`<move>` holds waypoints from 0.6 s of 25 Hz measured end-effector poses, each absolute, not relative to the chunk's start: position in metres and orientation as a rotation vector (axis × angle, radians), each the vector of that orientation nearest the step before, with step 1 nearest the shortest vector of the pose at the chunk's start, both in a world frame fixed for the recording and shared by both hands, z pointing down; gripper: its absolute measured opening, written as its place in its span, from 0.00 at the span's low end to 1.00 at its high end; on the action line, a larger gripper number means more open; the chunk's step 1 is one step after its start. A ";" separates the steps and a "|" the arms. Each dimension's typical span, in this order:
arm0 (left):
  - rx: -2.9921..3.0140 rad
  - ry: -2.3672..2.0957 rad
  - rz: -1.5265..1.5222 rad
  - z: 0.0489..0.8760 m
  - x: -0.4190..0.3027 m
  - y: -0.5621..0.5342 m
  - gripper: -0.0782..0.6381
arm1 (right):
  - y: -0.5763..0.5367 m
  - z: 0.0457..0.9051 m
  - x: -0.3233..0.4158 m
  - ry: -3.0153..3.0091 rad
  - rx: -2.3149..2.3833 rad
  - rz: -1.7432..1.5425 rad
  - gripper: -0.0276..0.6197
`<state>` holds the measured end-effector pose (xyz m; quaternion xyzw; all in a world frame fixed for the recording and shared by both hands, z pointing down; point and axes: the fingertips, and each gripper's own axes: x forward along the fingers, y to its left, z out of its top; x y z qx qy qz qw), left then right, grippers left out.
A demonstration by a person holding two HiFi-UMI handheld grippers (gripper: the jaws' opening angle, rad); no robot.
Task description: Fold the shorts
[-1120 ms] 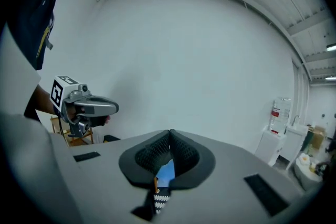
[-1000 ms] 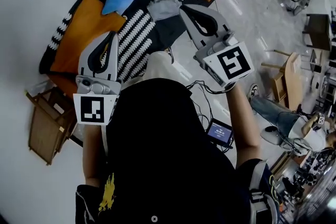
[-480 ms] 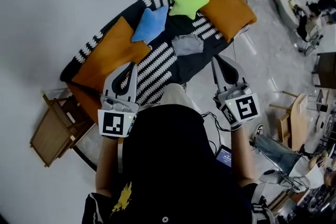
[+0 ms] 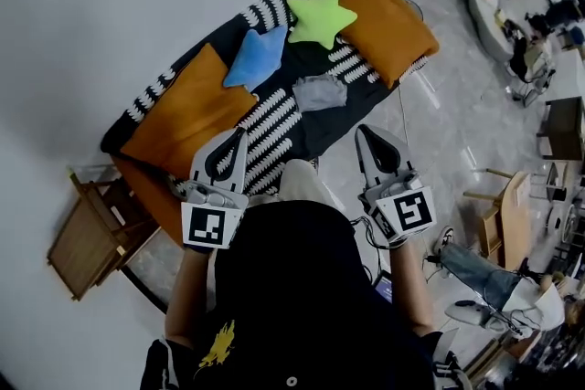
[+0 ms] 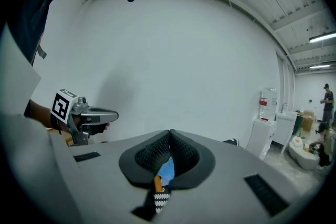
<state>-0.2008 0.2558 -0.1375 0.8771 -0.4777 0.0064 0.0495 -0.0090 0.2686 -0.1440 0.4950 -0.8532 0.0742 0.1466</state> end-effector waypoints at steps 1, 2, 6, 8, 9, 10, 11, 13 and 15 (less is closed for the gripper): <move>2.682 -1.443 0.018 -0.138 -0.197 0.256 0.13 | 0.271 -0.142 -0.009 -2.436 1.427 0.226 0.06; 2.694 -1.431 0.020 -0.139 -0.193 0.257 0.13 | 0.273 -0.142 -0.008 -2.426 1.433 0.232 0.06; 2.748 -1.369 0.055 -0.135 -0.173 0.262 0.13 | 0.282 -0.148 0.001 -2.467 1.497 0.186 0.07; 2.777 -1.338 0.072 -0.135 -0.163 0.264 0.13 | 0.287 -0.150 0.007 -2.464 1.532 0.191 0.07; 2.789 -1.325 0.071 -0.135 -0.159 0.264 0.13 | 0.291 -0.149 0.011 -2.454 1.541 0.200 0.07; 2.798 -1.314 0.065 -0.137 -0.155 0.265 0.13 | 0.295 -0.147 0.015 -2.443 1.543 0.206 0.07; 2.804 -1.306 0.059 -0.138 -0.152 0.266 0.13 | 0.298 -0.146 0.017 -2.436 1.545 0.211 0.07; 2.810 -1.292 0.060 -0.139 -0.145 0.270 0.13 | 0.303 -0.147 0.020 -2.437 1.554 0.214 0.07; 2.817 -1.276 0.073 -0.138 -0.140 0.275 0.13 | 0.307 -0.151 0.021 -2.449 1.571 0.215 0.07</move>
